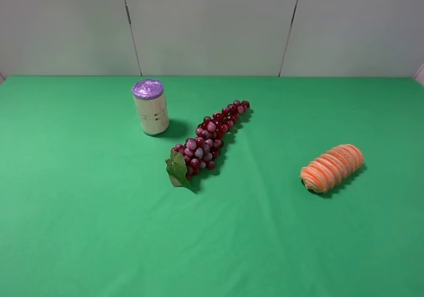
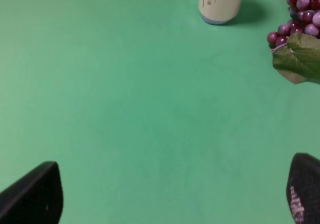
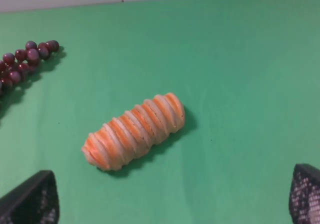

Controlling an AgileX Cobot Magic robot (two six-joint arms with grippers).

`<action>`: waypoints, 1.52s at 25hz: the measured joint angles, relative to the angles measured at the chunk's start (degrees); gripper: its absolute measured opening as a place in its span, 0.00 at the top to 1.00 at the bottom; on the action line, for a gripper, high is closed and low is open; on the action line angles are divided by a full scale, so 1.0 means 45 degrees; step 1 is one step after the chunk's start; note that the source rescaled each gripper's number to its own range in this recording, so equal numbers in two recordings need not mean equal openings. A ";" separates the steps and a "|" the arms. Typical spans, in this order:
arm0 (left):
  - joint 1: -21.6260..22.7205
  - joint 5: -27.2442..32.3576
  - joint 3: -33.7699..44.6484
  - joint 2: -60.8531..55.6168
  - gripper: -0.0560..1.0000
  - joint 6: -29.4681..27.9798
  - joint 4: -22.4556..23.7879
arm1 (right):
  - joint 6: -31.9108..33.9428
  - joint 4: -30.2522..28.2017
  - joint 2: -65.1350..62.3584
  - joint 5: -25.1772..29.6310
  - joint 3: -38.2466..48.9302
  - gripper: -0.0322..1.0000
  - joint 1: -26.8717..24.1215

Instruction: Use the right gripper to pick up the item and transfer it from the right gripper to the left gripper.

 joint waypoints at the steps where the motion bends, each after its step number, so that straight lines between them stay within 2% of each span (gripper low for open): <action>1: 0.0000 0.0000 0.0000 0.0000 0.00 0.0000 0.0000 | 0.0000 0.0000 0.0000 0.0000 0.0000 0.00 0.0000; 9: 0.0000 0.0000 0.0000 0.0000 0.00 0.0000 0.0000 | 0.0046 0.0000 0.0000 0.0000 0.0000 0.00 0.0000; 11: 0.0000 0.0000 0.0000 0.0000 0.00 0.0000 0.0000 | 0.0410 0.0000 0.0000 0.0000 0.0000 0.00 0.0000; 14: 0.0000 0.0000 0.0000 0.0000 0.00 0.0000 0.0000 | 0.1722 -0.0166 0.0688 0.0082 -0.0012 0.00 0.0000; 20: 0.0000 0.0000 0.0000 0.0000 0.00 0.0000 0.0000 | 0.4910 -0.0167 0.5245 0.0362 -0.0957 0.00 0.0000; 27: 0.0000 0.0000 0.0000 0.0000 0.00 0.0000 0.0000 | 0.5468 0.0000 1.1414 0.0182 -0.2696 0.00 0.0000; 29: 0.0000 0.0000 0.0000 0.0000 0.00 0.0000 0.0000 | 0.5715 0.0000 1.2936 -0.0142 -0.2983 0.00 0.0230; 38: 0.0000 0.0000 0.0000 0.0000 0.00 0.0000 0.0000 | 0.8138 -0.0153 1.8592 -0.2951 -0.4437 0.00 0.2108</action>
